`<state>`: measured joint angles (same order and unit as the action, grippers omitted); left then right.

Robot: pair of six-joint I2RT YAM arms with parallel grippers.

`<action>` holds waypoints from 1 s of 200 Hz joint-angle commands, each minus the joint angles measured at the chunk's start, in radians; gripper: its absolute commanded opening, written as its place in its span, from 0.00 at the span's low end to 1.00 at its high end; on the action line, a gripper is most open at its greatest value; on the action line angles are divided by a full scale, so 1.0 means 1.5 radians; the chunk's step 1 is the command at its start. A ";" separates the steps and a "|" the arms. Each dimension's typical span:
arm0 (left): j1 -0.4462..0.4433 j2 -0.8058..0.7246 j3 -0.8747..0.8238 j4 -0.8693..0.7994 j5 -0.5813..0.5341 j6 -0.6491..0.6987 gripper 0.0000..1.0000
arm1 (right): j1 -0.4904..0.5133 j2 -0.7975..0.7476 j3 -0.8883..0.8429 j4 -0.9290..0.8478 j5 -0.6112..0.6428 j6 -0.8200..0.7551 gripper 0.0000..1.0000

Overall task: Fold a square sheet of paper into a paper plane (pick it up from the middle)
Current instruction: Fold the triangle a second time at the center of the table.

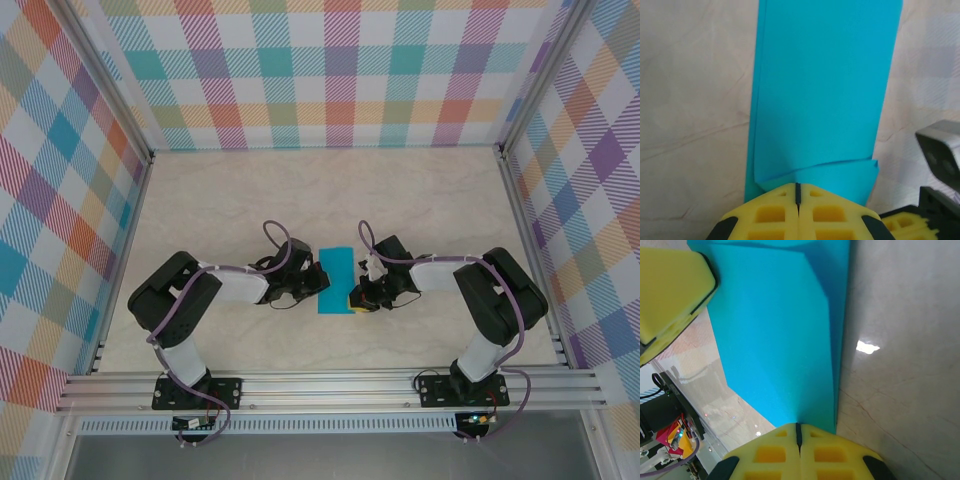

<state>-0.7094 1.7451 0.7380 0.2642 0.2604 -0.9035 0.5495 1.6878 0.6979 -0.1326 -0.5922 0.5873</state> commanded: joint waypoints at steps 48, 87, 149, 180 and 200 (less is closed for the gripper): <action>-0.006 0.009 -0.001 -0.062 -0.042 -0.004 0.00 | 0.003 -0.035 0.046 -0.079 0.027 0.011 0.00; -0.008 0.018 0.007 -0.054 -0.036 -0.006 0.00 | 0.017 0.007 0.106 -0.081 0.012 0.008 0.00; -0.012 0.023 0.005 -0.045 -0.034 -0.011 0.00 | 0.034 0.095 0.157 -0.069 0.006 0.014 0.00; -0.013 0.021 0.003 -0.052 -0.039 -0.012 0.00 | 0.035 0.104 0.142 -0.092 0.042 -0.001 0.00; -0.013 0.018 0.002 -0.064 -0.046 -0.011 0.00 | 0.034 0.092 0.120 -0.094 0.050 -0.007 0.00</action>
<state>-0.7174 1.7458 0.7486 0.2413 0.2363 -0.9199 0.5941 1.8301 0.9134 -0.2272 -0.5610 0.5945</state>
